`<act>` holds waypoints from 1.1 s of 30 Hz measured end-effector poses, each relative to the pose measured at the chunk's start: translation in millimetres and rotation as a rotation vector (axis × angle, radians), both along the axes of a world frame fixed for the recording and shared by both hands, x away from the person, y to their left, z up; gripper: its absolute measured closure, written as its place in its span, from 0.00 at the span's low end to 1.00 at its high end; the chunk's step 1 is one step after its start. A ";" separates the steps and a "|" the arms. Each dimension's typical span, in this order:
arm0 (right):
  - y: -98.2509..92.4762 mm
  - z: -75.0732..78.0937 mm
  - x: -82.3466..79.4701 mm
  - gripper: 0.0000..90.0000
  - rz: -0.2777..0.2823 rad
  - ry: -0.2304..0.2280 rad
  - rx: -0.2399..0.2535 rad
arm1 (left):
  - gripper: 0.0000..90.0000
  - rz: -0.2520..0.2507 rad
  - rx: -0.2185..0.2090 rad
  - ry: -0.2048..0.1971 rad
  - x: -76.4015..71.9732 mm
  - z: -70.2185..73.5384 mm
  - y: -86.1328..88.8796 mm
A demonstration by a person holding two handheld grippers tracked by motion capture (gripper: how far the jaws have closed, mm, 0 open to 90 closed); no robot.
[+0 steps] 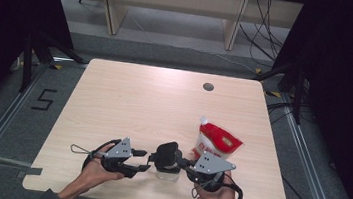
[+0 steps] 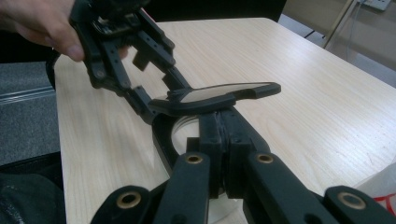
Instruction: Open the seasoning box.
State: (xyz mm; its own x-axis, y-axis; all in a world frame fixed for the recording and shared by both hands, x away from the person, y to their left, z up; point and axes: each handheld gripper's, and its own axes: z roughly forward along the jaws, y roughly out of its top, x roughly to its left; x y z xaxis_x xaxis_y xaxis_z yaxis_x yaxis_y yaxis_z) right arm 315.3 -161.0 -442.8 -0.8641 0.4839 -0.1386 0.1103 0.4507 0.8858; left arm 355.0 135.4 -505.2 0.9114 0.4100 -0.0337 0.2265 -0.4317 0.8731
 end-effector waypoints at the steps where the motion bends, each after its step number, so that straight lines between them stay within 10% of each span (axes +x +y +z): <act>1: 0.0 0.7 0.5 0.99 0.006 -0.002 -0.002 | 0.55 -0.004 0.012 -0.007 0.7 -0.8 0.0; 12: 6.7 6.8 1.8 0.99 0.012 -0.019 0.005 | 0.80 -0.064 -0.017 -0.057 1.0 -3.6 -2.3; 33: 41.0 24.2 4.5 0.99 0.073 -0.036 0.011 | 0.81 -0.034 0.019 -0.048 -5.8 -0.6 -4.3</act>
